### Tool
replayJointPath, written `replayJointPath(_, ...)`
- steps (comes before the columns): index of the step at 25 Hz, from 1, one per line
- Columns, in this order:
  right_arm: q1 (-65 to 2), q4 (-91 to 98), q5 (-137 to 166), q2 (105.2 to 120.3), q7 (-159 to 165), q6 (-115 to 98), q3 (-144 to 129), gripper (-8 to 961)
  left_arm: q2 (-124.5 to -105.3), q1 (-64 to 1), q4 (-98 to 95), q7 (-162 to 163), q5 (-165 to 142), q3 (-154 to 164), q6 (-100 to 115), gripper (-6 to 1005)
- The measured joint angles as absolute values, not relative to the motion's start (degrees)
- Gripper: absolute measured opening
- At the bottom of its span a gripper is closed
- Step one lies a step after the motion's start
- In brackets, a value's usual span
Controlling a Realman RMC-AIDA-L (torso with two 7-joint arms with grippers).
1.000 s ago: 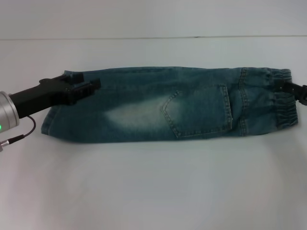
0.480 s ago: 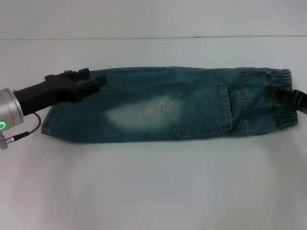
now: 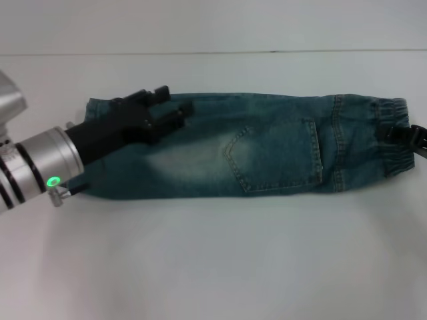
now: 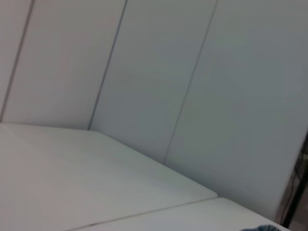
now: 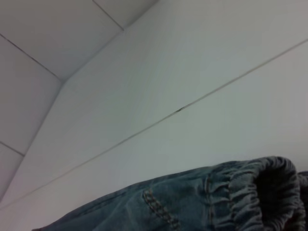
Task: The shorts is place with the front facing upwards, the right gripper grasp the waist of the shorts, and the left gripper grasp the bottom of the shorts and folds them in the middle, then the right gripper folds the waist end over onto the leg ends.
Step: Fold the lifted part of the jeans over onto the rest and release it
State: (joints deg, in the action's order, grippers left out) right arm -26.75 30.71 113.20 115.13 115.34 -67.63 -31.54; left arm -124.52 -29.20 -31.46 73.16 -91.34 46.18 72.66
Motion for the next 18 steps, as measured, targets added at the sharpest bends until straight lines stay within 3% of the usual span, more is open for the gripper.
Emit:
replayJointPath(4, -26.09, 32.04, 113.21, 115.12, 115.75, -69.86, -31.6, 228, -124.59, -30.75, -29.62, 72.8, -91.15, 47.8, 72.01, 626)
replayJointPath(12, -23.48, 38.3, 112.96, 115.04, 120.29, -77.09, -31.25, 121, -124.64, -33.73, -20.34, 62.47, -83.4, 48.02, 71.68, 606)
replayJointPath(18, -22.48, 42.64, 112.7, 115.05, 125.53, -85.64, -30.86, 120, -124.61, -36.85, -5.58, 43.15, -68.27, 47.33, 71.93, 580)
